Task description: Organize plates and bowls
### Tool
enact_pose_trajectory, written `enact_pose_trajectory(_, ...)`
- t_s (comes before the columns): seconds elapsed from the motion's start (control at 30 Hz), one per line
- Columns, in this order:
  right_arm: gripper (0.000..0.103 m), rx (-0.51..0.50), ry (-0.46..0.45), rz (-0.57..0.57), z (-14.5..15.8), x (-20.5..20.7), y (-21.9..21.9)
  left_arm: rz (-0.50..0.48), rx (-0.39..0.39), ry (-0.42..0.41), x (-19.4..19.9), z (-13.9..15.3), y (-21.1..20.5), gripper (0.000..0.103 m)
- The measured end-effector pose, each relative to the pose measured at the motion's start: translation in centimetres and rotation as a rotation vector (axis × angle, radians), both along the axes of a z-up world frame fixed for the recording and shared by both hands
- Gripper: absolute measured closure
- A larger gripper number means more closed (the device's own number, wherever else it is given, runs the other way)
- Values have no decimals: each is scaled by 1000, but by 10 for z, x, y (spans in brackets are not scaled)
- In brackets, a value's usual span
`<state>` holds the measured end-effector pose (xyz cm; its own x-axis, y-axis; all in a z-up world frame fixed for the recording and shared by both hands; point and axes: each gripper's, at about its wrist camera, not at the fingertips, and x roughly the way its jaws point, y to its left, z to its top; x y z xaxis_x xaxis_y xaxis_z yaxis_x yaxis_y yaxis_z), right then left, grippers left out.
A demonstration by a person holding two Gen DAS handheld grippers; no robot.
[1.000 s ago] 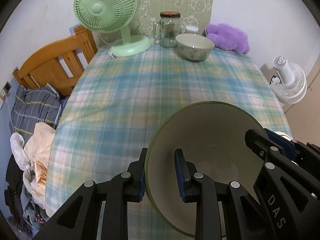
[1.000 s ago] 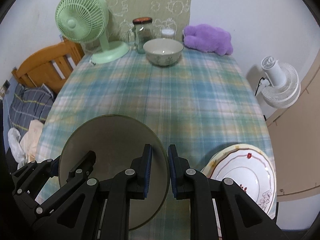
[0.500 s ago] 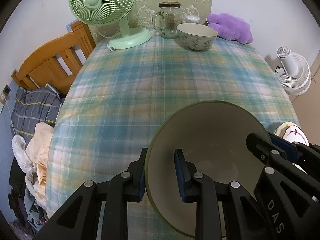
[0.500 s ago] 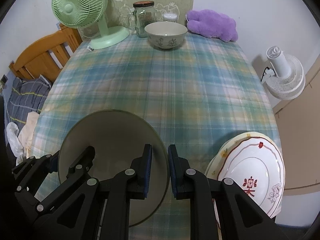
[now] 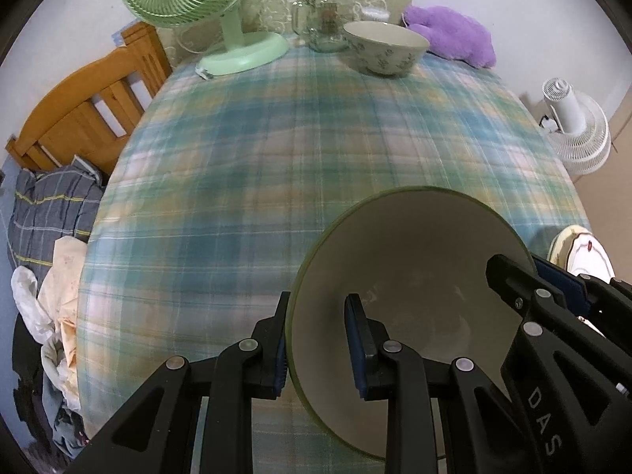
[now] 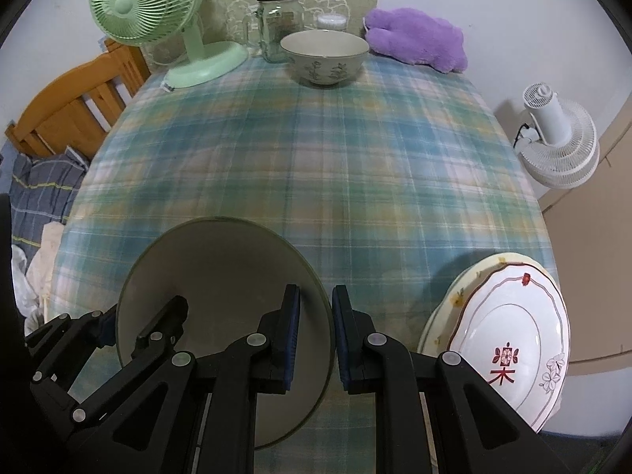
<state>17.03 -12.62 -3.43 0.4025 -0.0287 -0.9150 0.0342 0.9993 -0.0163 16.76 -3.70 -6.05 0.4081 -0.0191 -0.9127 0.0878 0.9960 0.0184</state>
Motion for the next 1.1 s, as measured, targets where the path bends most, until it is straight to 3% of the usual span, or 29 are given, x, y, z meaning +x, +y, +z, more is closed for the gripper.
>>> enact_pose_trajectory(0.23,83,0,-9,-40,-3,-4,-2,-47,-2,-2,0,-1,1,79)
enact_pose_trajectory(0.33,80,4,-5,-58,-3,-6,0,-74,-21,13,0,0,2,74)
enact_pose_trajectory(0.5,78,29,-10,-98,4,-9,0,-130,-37,-41,-3,18,6,65)
enact_pose_trajectory(0.57,69,30,-31,-113,12,-11,2,-148,-43,-56,-3,24,7,61)
enact_pose_trajectory(0.67,62,36,-77,-112,25,-14,7,-162,-62,-78,-4,34,11,44)
enact_pose_trajectory(0.77,47,28,-112,-110,37,-15,12,-158,-78,-103,-1,45,15,35)
enact_pose_trajectory(0.97,37,37,-164,-120,61,-11,14,-161,-112,-146,8,69,15,22)
enact_pose_trajectory(1.1,36,44,-197,-131,76,-3,8,-161,-115,-180,18,82,9,18)
